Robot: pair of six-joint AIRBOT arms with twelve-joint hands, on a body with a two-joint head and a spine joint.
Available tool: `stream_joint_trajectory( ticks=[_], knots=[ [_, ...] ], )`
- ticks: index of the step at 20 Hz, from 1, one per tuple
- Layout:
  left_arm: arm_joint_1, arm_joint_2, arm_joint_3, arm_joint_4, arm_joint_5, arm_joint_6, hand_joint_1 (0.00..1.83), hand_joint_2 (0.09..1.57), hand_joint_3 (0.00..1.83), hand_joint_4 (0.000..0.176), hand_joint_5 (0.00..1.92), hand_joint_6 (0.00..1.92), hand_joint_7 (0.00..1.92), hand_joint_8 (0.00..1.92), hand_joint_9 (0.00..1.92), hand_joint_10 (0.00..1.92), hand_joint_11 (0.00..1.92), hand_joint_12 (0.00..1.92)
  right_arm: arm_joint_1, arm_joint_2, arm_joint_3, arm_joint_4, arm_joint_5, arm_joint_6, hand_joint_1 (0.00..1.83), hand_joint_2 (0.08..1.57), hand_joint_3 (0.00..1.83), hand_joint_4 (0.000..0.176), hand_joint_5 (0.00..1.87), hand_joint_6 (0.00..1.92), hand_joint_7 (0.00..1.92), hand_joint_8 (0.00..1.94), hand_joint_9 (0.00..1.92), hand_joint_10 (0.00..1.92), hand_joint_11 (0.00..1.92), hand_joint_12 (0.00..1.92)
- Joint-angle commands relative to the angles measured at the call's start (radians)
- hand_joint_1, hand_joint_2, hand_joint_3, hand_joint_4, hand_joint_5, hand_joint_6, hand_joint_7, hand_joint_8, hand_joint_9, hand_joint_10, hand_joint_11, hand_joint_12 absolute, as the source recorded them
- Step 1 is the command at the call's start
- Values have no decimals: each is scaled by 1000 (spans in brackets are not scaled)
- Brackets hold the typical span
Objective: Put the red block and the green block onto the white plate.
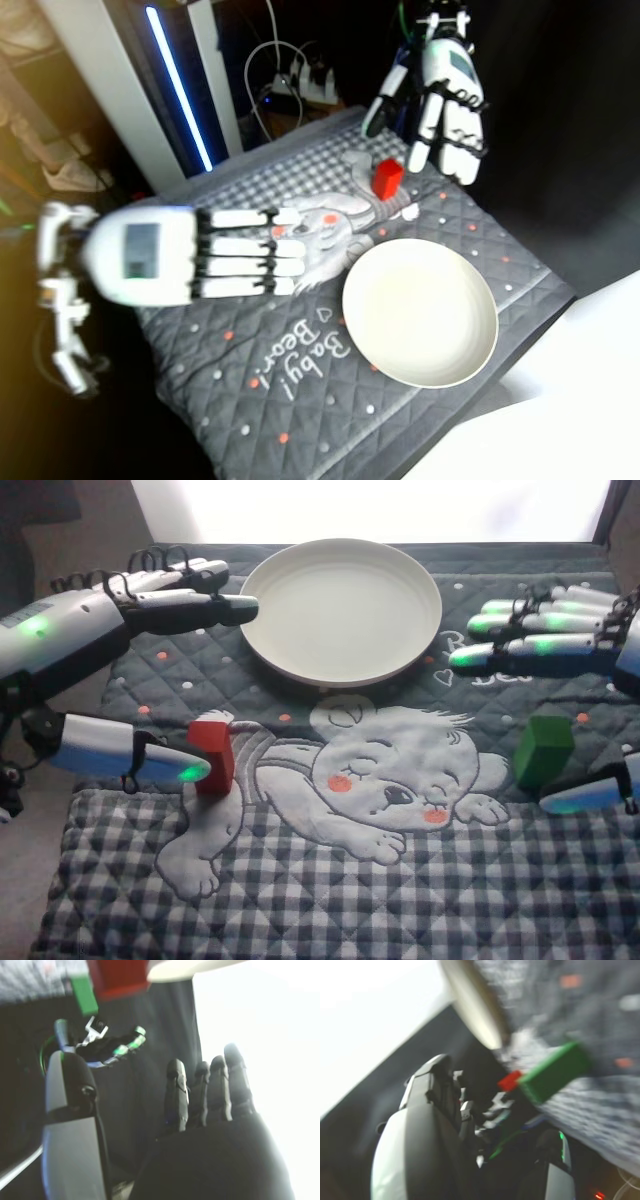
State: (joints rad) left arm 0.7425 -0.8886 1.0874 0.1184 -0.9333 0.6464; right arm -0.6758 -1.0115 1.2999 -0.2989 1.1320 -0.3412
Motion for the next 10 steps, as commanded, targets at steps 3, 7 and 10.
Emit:
stream_joint_trajectory(
  ticks=[3,7,10],
  knots=[
    [-11,-18,9,6,-65,-22,943,831,0,54,306,0,106,1,40,1,0,247,7,3,17,26,62,5,951,839,3,145,392,3,243,0,182,0,39,605],
    [-10,-37,22,45,-19,-59,1037,849,0,20,338,14,126,6,116,10,0,590,7,-6,32,17,15,5,892,859,2,139,426,3,308,6,293,16,164,675],
    [-11,-38,33,59,17,-59,1063,842,0,0,394,4,270,11,252,24,0,862,7,-10,39,14,-2,5,921,870,0,117,488,0,441,0,370,5,45,938]
  ],
)
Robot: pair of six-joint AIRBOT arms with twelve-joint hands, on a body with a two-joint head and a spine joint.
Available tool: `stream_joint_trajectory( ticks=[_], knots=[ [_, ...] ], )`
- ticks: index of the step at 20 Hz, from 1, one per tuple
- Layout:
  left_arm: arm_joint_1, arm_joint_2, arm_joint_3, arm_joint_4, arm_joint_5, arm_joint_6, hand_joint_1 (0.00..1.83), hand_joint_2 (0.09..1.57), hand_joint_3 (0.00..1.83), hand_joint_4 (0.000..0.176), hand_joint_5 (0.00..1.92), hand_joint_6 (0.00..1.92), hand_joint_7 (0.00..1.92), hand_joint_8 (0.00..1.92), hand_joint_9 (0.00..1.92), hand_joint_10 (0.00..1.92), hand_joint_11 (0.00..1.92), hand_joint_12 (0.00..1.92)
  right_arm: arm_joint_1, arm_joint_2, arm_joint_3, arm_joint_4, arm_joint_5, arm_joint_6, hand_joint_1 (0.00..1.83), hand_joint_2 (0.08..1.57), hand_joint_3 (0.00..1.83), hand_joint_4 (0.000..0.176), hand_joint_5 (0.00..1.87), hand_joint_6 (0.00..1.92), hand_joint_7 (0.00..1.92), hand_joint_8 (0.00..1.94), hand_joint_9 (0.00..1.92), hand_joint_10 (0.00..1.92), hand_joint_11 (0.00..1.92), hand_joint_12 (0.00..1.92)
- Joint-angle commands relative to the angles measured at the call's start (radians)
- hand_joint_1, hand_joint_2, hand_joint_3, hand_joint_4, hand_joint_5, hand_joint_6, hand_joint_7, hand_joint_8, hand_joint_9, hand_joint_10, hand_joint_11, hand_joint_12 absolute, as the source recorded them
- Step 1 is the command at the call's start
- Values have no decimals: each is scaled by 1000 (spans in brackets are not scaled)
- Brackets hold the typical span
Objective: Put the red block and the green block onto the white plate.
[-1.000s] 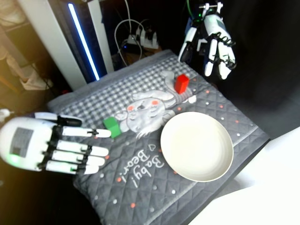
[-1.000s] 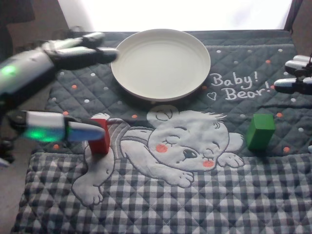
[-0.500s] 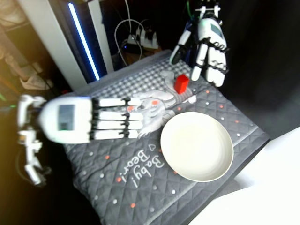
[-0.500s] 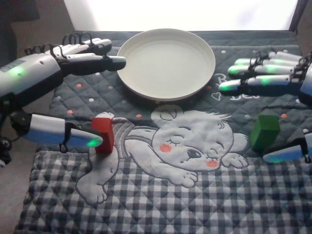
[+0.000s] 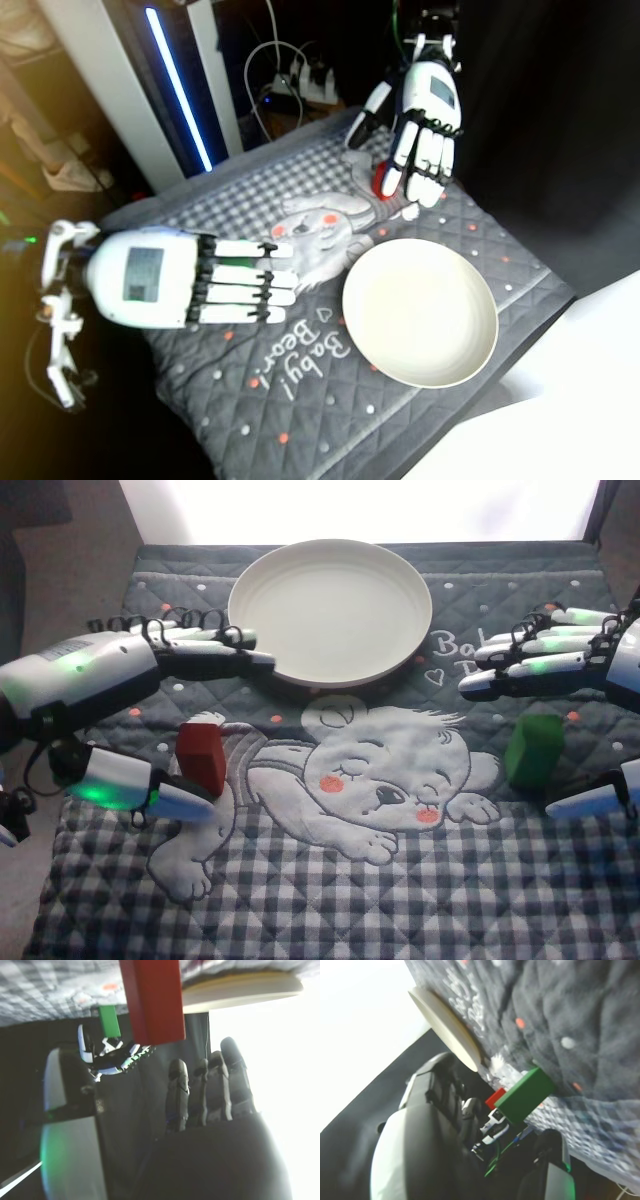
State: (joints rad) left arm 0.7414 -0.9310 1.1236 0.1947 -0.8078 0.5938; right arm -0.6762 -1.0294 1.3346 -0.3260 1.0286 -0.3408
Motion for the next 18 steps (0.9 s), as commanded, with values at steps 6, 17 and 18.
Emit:
stream_joint_trajectory(
  ticks=[6,17,18],
  knots=[
    [-10,-16,18,-9,-44,-6,1064,921,6,0,519,7,484,12,402,25,0,1042,7,3,6,34,91,4,1100,873,0,40,711,6,705,2,685,32,284,1262],
    [-9,-68,49,-26,-20,2,1267,1078,0,0,1216,425,966,1176,791,1021,473,1670,7,-5,6,30,70,4,1289,1057,0,0,1327,76,1042,1105,966,956,681,1510],
    [-9,-69,49,-30,-24,3,1256,1071,2,0,1197,497,996,1099,818,933,497,1580,7,-5,6,30,70,4,1284,1059,0,0,1382,45,1002,1161,898,1012,521,1583]
  ],
)
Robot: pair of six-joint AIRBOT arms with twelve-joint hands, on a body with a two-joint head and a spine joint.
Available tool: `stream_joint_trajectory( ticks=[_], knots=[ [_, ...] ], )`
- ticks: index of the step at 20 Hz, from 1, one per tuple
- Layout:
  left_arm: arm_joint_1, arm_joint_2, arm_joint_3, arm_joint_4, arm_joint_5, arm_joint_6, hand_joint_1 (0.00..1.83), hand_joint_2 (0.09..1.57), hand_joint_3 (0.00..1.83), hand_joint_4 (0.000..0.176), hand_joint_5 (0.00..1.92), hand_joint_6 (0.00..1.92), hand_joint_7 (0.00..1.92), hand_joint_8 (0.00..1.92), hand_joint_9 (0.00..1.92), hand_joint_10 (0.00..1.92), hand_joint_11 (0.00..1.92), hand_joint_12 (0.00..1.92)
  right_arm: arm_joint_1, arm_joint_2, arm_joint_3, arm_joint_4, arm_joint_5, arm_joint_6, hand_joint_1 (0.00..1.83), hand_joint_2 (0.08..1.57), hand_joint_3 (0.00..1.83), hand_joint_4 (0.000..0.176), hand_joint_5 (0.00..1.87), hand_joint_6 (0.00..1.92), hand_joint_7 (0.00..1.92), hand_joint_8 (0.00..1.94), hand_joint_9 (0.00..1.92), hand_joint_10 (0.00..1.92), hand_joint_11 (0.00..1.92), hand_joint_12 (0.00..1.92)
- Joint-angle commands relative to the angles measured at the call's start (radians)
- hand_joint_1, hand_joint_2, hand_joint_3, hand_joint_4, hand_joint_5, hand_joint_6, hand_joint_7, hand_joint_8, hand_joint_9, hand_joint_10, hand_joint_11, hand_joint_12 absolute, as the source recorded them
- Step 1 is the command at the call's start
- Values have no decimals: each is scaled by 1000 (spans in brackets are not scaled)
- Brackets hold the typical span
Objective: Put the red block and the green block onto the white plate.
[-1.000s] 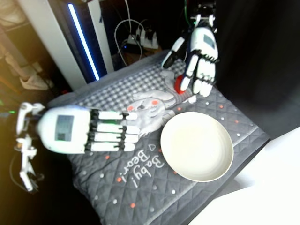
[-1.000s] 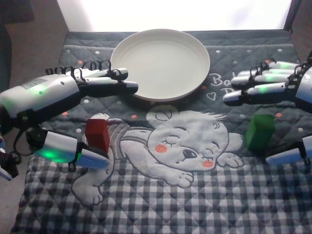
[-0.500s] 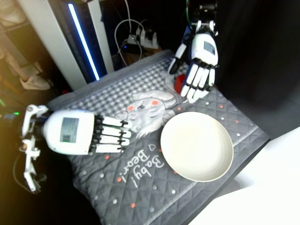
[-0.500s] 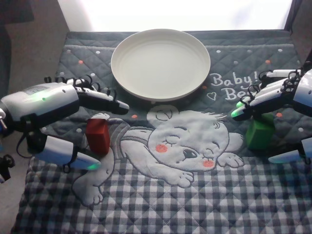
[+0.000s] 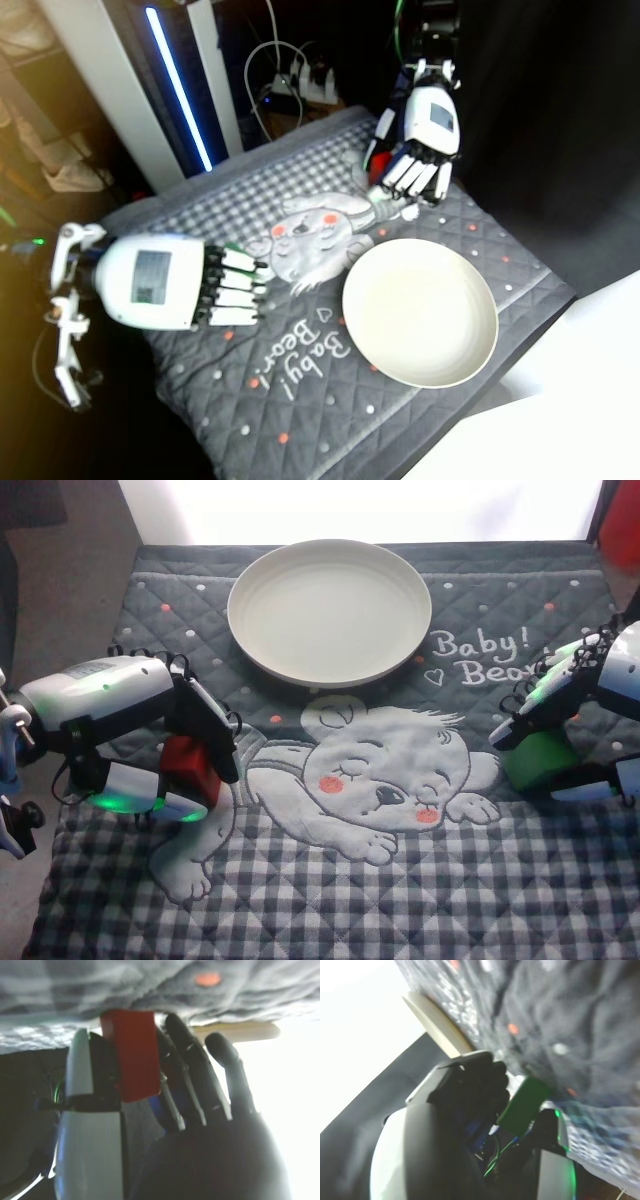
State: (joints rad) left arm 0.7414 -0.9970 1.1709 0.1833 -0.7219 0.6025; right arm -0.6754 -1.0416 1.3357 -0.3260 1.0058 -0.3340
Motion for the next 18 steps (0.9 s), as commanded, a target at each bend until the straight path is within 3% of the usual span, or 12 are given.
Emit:
stream_joint_trajectory(
  ticks=[1,5,7,9,10,11,12,13,15,16,17,18],
  knots=[
    [-9,-3,2,-24,-117,-1,1257,1072,0,0,1205,481,990,1110,843,900,514,1548,7,7,6,30,93,-3,1288,1049,0,0,1401,21,1031,1123,904,1141,547,1662],
    [-11,-2,6,-54,-170,7,1263,1088,1,0,1291,153,893,1382,865,1470,716,1795,7,8,6,32,102,-3,1280,1078,1,0,1370,1,965,1268,795,1588,527,1919],
    [-26,2,8,-64,-210,7,1271,1109,0,0,1278,124,882,1391,842,1357,658,1738,7,14,6,57,139,-3,1282,1075,0,0,1379,3,967,1243,806,1448,597,1818],
    [-60,-2,17,-65,-240,7,1235,1009,0,0,1352,243,921,1375,900,1567,815,1816,7,20,14,88,180,-3,1288,1027,1,0,1392,27,1144,920,1024,1110,771,1546],
    [-94,-16,32,-61,-253,7,1226,986,0,0,1362,277,903,1530,866,1785,846,1900,7,19,26,115,203,-3,1235,993,0,0,1427,87,1158,1008,1084,1511,938,1846],
    [-125,-37,52,-54,-254,7,1223,978,0,0,1373,271,858,1780,771,1894,711,1917,8,16,37,137,214,-3,1277,1057,0,0,1331,55,1064,1140,1132,1535,1085,1868],
    [-165,-64,78,-44,-245,7,1212,996,1,0,1298,403,877,1507,753,1760,653,1921,27,10,53,160,217,-3,1220,1006,0,0,1281,426,1339,1410,1487,1803,1538,1919],
    [-205,-88,106,-40,-235,7,1212,996,1,0,1298,403,877,1507,753,1760,653,1921,59,-6,74,161,204,-4,1220,1006,0,0,1281,426,1339,1410,1487,1803,1538,1919],
    [-248,-110,143,-42,-222,5,1277,1022,1,0,1278,310,1152,877,1031,873,774,1363,147,-59,119,131,146,-11,1271,1055,3,0,1248,278,1080,1175,1199,1448,1157,1784],
    [-261,-117,155,-42,-215,5,1283,1054,2,0,1311,154,1042,1137,996,1362,848,1708,176,-81,138,116,125,-15,1279,1075,1,0,1250,212,1026,1216,1069,1484,973,1854],
    [-297,-143,192,-40,-181,5,1288,1051,0,0,1341,82,1053,1133,999,1466,886,1758,233,-134,188,96,90,-17,1280,1082,0,0,1249,206,1001,1236,986,1475,891,1870],
    [-320,-168,222,-40,-159,5,1226,1014,0,0,1282,384,1115,1031,1121,1760,1098,1888,251,-159,214,98,74,-17,1266,1099,7,0,1036,785,1007,1075,1212,1451,1160,1777]
  ],
)
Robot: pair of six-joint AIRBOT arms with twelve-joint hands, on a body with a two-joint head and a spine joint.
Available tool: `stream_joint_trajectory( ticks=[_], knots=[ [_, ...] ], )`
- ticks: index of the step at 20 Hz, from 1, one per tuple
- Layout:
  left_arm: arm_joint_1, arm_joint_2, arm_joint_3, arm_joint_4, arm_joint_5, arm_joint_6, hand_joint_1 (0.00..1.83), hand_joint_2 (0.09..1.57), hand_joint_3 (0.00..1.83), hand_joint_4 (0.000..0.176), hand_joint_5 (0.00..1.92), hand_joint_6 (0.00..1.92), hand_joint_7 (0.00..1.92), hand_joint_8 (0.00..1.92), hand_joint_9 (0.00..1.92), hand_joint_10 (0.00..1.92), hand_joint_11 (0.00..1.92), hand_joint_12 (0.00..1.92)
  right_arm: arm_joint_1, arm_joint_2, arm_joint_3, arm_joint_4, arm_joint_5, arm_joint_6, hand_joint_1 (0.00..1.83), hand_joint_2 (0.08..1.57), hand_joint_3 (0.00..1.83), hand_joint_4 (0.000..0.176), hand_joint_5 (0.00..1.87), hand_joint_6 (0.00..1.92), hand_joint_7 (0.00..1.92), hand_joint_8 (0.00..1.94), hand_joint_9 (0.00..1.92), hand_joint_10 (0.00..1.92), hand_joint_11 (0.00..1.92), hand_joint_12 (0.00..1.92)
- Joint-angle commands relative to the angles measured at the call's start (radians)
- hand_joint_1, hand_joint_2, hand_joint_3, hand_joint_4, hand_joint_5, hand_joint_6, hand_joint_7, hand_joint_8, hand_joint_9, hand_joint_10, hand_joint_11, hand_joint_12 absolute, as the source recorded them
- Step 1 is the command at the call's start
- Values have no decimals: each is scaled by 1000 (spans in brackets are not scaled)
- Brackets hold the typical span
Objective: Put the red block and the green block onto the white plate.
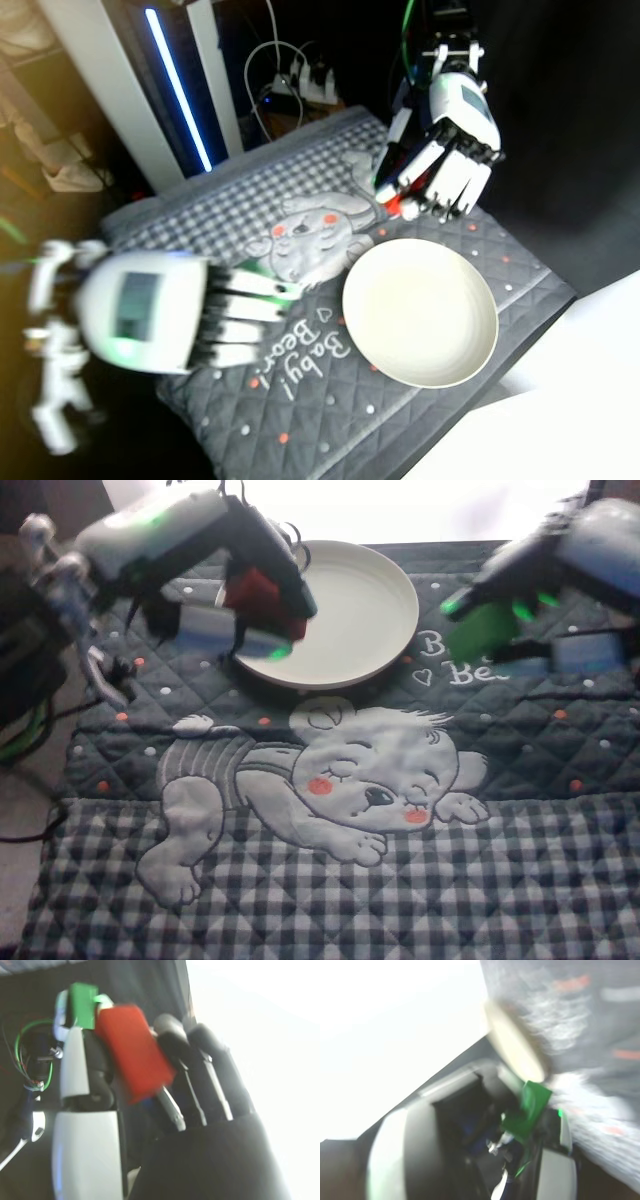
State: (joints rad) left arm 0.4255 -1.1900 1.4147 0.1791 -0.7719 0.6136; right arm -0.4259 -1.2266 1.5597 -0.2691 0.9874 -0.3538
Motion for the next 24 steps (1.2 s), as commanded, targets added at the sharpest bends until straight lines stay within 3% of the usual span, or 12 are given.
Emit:
stream_joint_trajectory(
  ticks=[1,2,4,7,9,11,13,15,19,21,23,24],
  knots=[
    [-30,-12,24,-36,-82,-6,1285,1017,0,0,1264,310,1187,885,1214,1883,1250,1914,28,-10,30,47,69,3,1212,1202,29,0,770,1244,826,1329,1171,1499,1148,1762],
    [-49,-51,74,-40,-53,-6,1278,1017,0,0,1303,273,1168,847,982,1461,823,1709,54,-53,75,54,34,3,1289,1217,25,0,434,916,769,1421,1014,1752,1066,1889],
    [-70,-110,152,-55,-3,-6,1271,1004,2,12,1266,432,1243,608,1030,859,716,1349,92,-138,157,64,-31,3,1244,1166,1,0,809,999,962,1220,1032,1149,907,1655],
    [-86,-171,223,-55,65,-6,1266,1017,0,27,1206,629,1232,538,1196,242,759,1162,133,-218,231,51,-109,3,1257,1093,4,0,1149,508,947,1293,929,1397,877,1742],
    [-85,-195,242,-52,92,-6,1368,1021,0,0,1195,657,1241,417,1089,830,802,1129,138,-231,239,30,-121,2,1267,1098,0,0,1207,396,915,1298,905,1273,837,1664],
    [-72,-201,244,-49,97,-5,1162,1010,0,0,814,322,941,123,1016,175,744,1051,139,-232,231,11,-121,2,1181,990,0,0,507,86,823,1778,1001,1916,1096,1919],
    [-64,-191,235,-49,97,-6,964,909,0,0,503,16,592,4,704,13,337,1120,139,-230,219,5,-113,2,820,922,0,0,39,2,32,125,39,161,43,715],
    [-63,-166,207,-44,79,-5,923,895,0,0,380,2,488,0,609,2,263,1132,139,-214,194,-8,-101,2,775,898,0,0,7,0,6,24,21,42,8,532],
    [-57,-15,43,-38,-4,55,859,862,0,120,232,5,245,0,348,0,83,1107,139,-111,71,-32,-38,-21,729,869,0,0,139,0,113,4,110,15,0,427],
    [-24,82,-54,-33,-75,63,855,863,0,112,241,7,242,0,326,0,74,1099,138,-3,-26,-35,9,-52,747,910,5,0,114,0,109,1,85,4,0,418],
    [40,199,-164,-47,-170,63,818,857,0,114,210,0,203,0,271,0,59,1019,126,114,-131,-36,64,-56,702,848,0,31,10,2,135,5,188,22,0,832],
    [104,262,-227,-77,-245,65,880,868,1,109,162,0,147,1,197,0,1,916,73,177,-191,-26,110,-59,661,862,0,152,0,0,42,2,52,3,0,442]
  ],
)
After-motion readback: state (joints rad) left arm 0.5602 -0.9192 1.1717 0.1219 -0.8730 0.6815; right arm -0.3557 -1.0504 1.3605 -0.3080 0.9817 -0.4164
